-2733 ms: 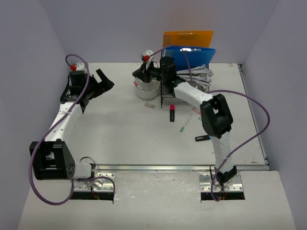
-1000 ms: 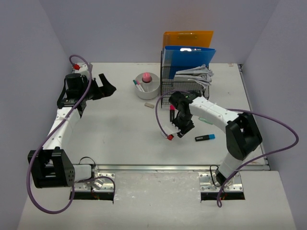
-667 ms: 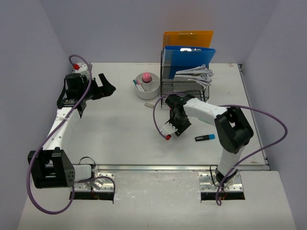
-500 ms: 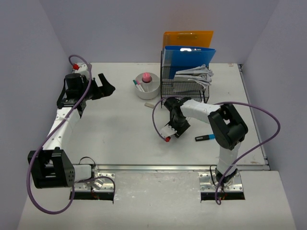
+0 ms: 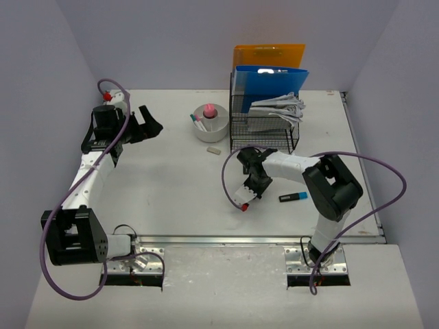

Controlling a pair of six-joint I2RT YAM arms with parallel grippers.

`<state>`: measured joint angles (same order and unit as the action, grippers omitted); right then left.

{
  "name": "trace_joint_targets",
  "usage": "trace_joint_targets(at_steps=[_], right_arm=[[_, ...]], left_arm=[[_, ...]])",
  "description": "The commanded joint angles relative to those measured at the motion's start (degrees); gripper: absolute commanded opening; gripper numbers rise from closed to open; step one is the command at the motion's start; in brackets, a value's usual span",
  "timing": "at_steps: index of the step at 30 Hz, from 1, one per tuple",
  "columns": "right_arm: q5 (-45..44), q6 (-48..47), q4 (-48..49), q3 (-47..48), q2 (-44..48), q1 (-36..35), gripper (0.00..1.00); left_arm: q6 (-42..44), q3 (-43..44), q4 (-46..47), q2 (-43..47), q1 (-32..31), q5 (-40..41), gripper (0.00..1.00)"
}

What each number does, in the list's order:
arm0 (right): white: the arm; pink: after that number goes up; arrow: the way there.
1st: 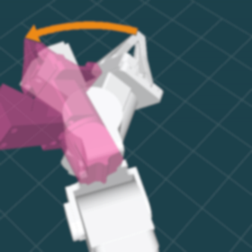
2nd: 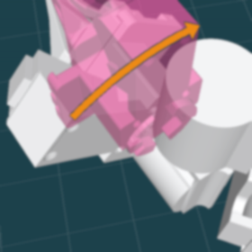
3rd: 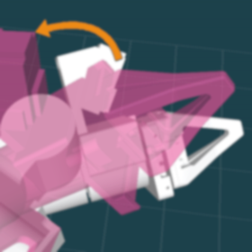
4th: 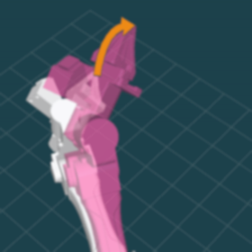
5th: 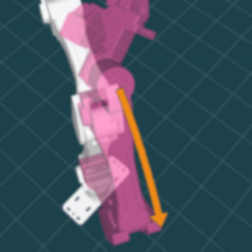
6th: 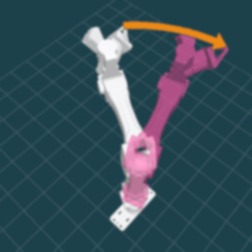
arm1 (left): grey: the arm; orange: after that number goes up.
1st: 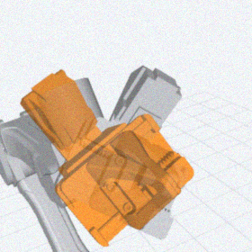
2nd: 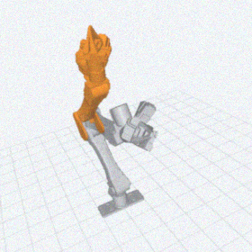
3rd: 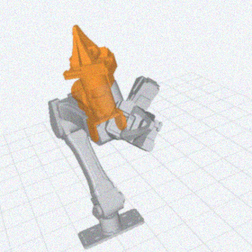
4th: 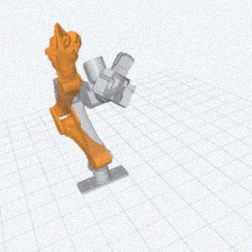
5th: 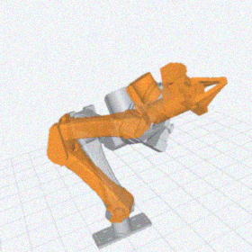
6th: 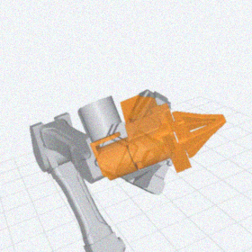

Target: Organize the desk

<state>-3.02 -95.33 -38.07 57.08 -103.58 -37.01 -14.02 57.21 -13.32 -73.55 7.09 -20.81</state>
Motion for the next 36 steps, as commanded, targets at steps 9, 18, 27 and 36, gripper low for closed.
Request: trace_joint_targets(at_steps=[9, 18, 27, 36], right_arm=[[35.19, 42.74, -9.59, 49.60, -5.43, -6.45, 0.00], [30.43, 71.98, 26.48, 55.97, -12.69, -1.45, 0.00], [27.59, 81.09, 36.58, 57.39, -21.32, 3.30, 0.00], [28.14, 81.08, 40.33, 54.26, -23.65, 4.99, 0.00]], left_arm=[[-1.10, 2.32, 1.40, 0.98, 1.20, -0.81, 1.00], [-1.12, 2.32, 1.75, 0.55, 1.38, -1.07, 1.00], [-1.76, 2.47, 2.82, -0.82, 1.66, -1.79, 1.00], [-1.87, 2.20, 3.11, -1.58, 2.05, -1.76, 1.00]])
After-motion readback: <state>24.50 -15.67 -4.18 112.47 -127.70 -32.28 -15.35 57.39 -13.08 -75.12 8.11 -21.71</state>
